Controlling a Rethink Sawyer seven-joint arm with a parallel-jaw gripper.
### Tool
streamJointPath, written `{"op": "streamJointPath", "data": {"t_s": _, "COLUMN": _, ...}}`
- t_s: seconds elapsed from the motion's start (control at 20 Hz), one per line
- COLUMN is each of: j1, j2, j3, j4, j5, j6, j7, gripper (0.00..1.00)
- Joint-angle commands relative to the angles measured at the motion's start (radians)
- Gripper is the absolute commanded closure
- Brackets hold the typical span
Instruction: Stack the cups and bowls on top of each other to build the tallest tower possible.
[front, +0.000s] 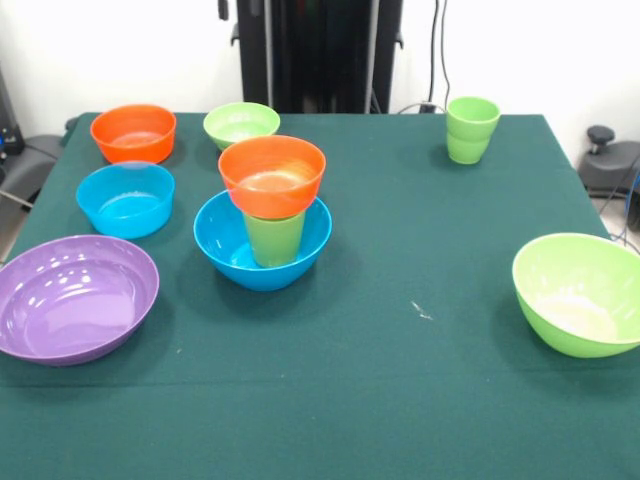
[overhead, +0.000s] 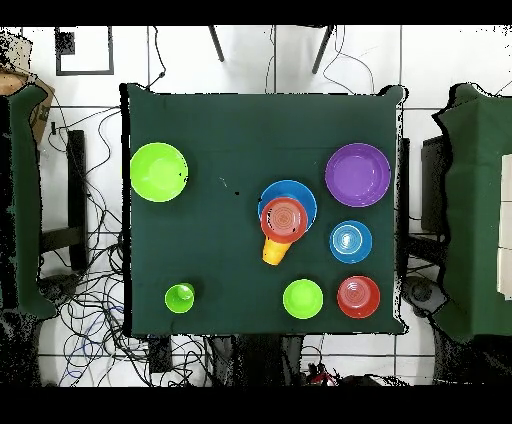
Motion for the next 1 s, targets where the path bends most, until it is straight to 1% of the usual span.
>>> {"op": "streamJointPath", "data": {"t_s": 0.05, "j1": 0.139, "j2": 0.071, "j3": -0.139, "j4": -0.112, "j5": -0.106, "j6": -0.088, "j7": 0.252, "gripper": 0.00}}
{"op": "streamJointPath", "data": {"t_s": 0.2, "j1": 0.225, "j2": 0.092, "j3": -0.188, "j4": -0.140, "j5": -0.094, "j6": -0.109, "j7": 0.302, "gripper": 0.00}}
{"op": "streamJointPath", "data": {"t_s": 0.3, "j1": 0.245, "j2": 0.107, "j3": -0.212, "j4": -0.156, "j5": -0.084, "j6": -0.129, "j7": 0.296, "gripper": 0.00}}
{"op": "streamJointPath", "data": {"t_s": 0.35, "j1": 0.265, "j2": 0.114, "j3": -0.229, "j4": -0.166, "j5": -0.077, "j6": -0.140, "j7": 0.297, "gripper": 0.00}}
{"op": "streamJointPath", "data": {"t_s": 0.5, "j1": 0.307, "j2": 0.139, "j3": -0.280, "j4": -0.195, "j5": -0.042, "j6": -0.181, "j7": 0.275, "gripper": 0.00}}
{"op": "streamJointPath", "data": {"t_s": 0.6, "j1": 0.347, "j2": 0.158, "j3": -0.326, "j4": -0.215, "j5": -0.008, "j6": -0.213, "j7": 0.257, "gripper": 0.00}}
{"op": "streamJointPath", "data": {"t_s": 0.8, "j1": 0.395, "j2": 0.214, "j3": -0.415, "j4": -0.252, "j5": 0.073, "j6": -0.291, "j7": 0.183, "gripper": 0.00}}
{"op": "streamJointPath", "data": {"t_s": 0.85, "j1": 0.414, "j2": 0.236, "j3": -0.445, "j4": -0.264, "j5": 0.100, "j6": -0.316, "j7": 0.158, "gripper": 0.00}}
{"op": "streamJointPath", "data": {"t_s": 0.9, "j1": 0.420, "j2": 0.250, "j3": -0.468, "j4": -0.270, "j5": 0.122, "j6": -0.338, "j7": 0.130, "gripper": 0.00}}
{"op": "streamJointPath", "data": {"t_s": 1.0, "j1": 0.454, "j2": 0.303, "j3": -0.532, "j4": -0.293, "j5": 0.188, "j6": -0.400, "j7": 0.071, "gripper": 0.00}}
